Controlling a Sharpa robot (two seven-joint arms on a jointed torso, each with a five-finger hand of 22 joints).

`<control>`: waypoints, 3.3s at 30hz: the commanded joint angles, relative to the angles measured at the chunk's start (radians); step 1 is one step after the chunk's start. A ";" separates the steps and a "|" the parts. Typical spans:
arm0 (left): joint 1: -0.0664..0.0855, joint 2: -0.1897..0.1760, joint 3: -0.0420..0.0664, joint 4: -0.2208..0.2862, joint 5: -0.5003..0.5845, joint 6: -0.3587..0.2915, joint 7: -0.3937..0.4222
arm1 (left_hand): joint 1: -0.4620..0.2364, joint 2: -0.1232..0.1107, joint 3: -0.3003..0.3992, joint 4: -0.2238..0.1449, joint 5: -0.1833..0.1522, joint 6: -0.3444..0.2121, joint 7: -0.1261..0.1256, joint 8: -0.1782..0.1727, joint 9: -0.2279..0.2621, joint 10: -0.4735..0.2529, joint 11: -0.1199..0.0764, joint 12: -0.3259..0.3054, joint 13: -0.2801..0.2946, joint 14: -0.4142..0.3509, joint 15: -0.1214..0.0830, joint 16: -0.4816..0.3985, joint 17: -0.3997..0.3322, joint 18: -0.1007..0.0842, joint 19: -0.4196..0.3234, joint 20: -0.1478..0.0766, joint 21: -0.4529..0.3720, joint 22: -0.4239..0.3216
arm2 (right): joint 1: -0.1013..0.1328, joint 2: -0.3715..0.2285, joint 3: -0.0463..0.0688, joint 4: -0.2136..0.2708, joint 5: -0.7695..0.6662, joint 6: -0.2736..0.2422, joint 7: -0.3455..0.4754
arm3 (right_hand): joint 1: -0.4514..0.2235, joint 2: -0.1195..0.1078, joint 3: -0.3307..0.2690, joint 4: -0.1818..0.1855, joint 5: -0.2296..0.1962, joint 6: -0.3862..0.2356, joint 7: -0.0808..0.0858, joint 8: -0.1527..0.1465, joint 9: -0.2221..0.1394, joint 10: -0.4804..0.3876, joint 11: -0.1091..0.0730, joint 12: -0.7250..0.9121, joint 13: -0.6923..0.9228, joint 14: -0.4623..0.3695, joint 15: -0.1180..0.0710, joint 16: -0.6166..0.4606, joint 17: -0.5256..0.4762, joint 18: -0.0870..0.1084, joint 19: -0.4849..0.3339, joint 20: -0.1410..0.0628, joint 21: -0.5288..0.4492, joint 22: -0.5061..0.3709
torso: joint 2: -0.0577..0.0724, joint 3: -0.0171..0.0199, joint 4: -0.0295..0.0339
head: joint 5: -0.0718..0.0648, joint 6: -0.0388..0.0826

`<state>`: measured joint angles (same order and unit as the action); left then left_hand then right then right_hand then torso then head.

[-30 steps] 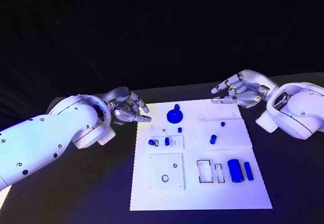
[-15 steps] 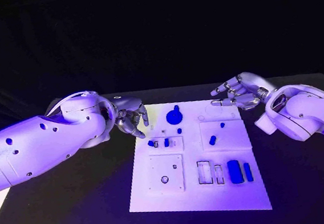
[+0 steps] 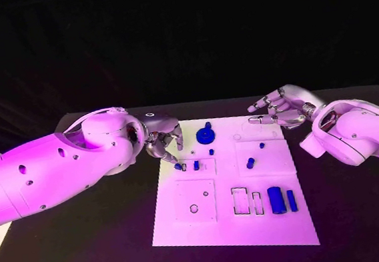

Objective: Assemble the parts on the task board

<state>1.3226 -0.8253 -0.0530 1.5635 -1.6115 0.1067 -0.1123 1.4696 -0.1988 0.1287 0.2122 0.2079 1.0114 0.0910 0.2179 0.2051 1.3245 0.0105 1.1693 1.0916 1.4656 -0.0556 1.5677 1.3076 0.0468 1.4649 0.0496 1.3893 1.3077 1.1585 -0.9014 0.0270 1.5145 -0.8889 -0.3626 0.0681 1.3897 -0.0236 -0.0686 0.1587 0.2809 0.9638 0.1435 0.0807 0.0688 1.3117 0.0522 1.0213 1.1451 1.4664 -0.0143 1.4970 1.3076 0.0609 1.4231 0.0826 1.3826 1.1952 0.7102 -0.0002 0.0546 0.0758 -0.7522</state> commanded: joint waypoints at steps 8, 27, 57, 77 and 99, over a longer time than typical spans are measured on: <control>0.000 0.010 -0.003 0.012 -0.025 0.066 -0.013 | -0.022 0.000 -0.018 0.006 -0.006 0.010 0.003 -0.025 -0.016 0.011 0.002 0.017 0.017 0.105 -0.003 0.003 0.263 -0.013 0.071 -0.005 0.021 0.188 | -0.001 0.001 0.000 0.002 -0.006 0.001 0.011 | -0.008 0.004 -0.008 -0.001 0.006 0.006 0.000 -0.002 0.000 -0.005 0.002 0.002 -0.001 0.080 -0.009 -0.006 0.162 0.015 -0.004 -0.003 -0.006 0.000 | 0.001 -0.0005 -0.0003 | 0.001 -0.004; -0.007 0.027 -0.010 -0.006 -0.025 0.112 -0.045 | -0.026 0.012 -0.024 0.010 -0.005 0.039 0.002 -0.039 -0.032 0.031 0.003 0.048 0.051 0.105 -0.004 0.003 0.263 -0.018 0.078 -0.004 0.046 0.201 | -0.002 0.002 0.000 0.003 -0.006 0.002 0.013 | -0.008 0.004 -0.008 -0.001 0.006 0.006 0.000 -0.002 0.000 -0.005 0.002 0.002 -0.001 0.080 -0.009 -0.006 0.162 0.015 -0.004 -0.003 -0.006 0.000 | 0.000 0.0004 0.0001 | 0.000 -0.010; -0.036 0.055 -0.012 -0.043 -0.041 0.084 -0.054 | -0.012 0.044 -0.004 0.010 -0.003 0.065 -0.001 -0.055 -0.048 0.040 0.001 0.060 0.067 0.105 -0.009 0.003 0.263 -0.019 0.079 -0.008 0.051 0.204 | -0.002 0.005 0.000 0.002 -0.008 0.000 0.018 | -0.008 0.005 -0.008 0.000 0.006 0.006 0.000 -0.002 0.000 -0.005 0.002 0.003 0.000 0.080 -0.009 -0.006 0.163 0.015 -0.004 -0.003 -0.006 0.000 | 0.000 0.0010 -0.0001 | 0.000 -0.013; -0.038 0.057 -0.011 -0.047 -0.050 0.096 -0.066 | -0.002 0.054 0.013 0.008 -0.002 0.087 -0.005 -0.060 -0.056 0.043 -0.002 0.063 0.071 0.105 -0.015 0.003 0.263 -0.019 0.080 -0.013 0.052 0.205 | -0.002 0.006 0.000 0.002 -0.014 0.001 0.019 | -0.008 0.005 -0.008 0.000 0.006 0.006 0.000 -0.002 0.000 -0.005 0.002 0.003 0.000 0.080 -0.009 -0.006 0.163 0.015 -0.004 -0.003 -0.006 0.000 | 0.000 0.0008 -0.0001 | 0.000 -0.015; -0.038 0.060 -0.011 -0.047 -0.052 0.107 -0.071 | -0.001 0.080 0.043 0.013 -0.002 0.115 -0.012 -0.068 -0.066 0.049 -0.008 0.065 0.078 0.105 -0.023 0.003 0.263 -0.020 0.081 -0.020 0.058 0.209 | -0.002 0.007 0.000 0.002 -0.014 0.003 0.020 | -0.008 0.005 -0.008 0.000 0.006 0.006 0.000 -0.002 0.000 -0.005 0.002 0.003 0.000 0.080 -0.009 -0.006 0.163 0.015 -0.004 -0.003 -0.006 0.000 | 0.000 0.0008 -0.0005 | 0.001 -0.017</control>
<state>1.2846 -0.7683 -0.0648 1.5159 -1.6569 0.1978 -0.1838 1.4683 -0.1264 0.1644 0.2250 0.2079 1.1187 0.0801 0.1557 0.1397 1.3651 0.0016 1.2314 1.1699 1.4653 -0.0700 1.5677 1.3078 0.0472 1.4647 0.0351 1.4407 1.3073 1.1569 -0.8955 0.0269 1.5153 -0.8929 -0.3641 0.0775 1.3897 -0.0237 -0.0686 0.1587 0.2809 0.9638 0.1435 0.0807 0.0688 1.3117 0.0522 1.0213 1.1452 1.4664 -0.0143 1.4970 1.3074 0.0609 1.4231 0.0826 1.3826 1.1952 0.7099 0.0004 0.0544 0.0766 -0.7686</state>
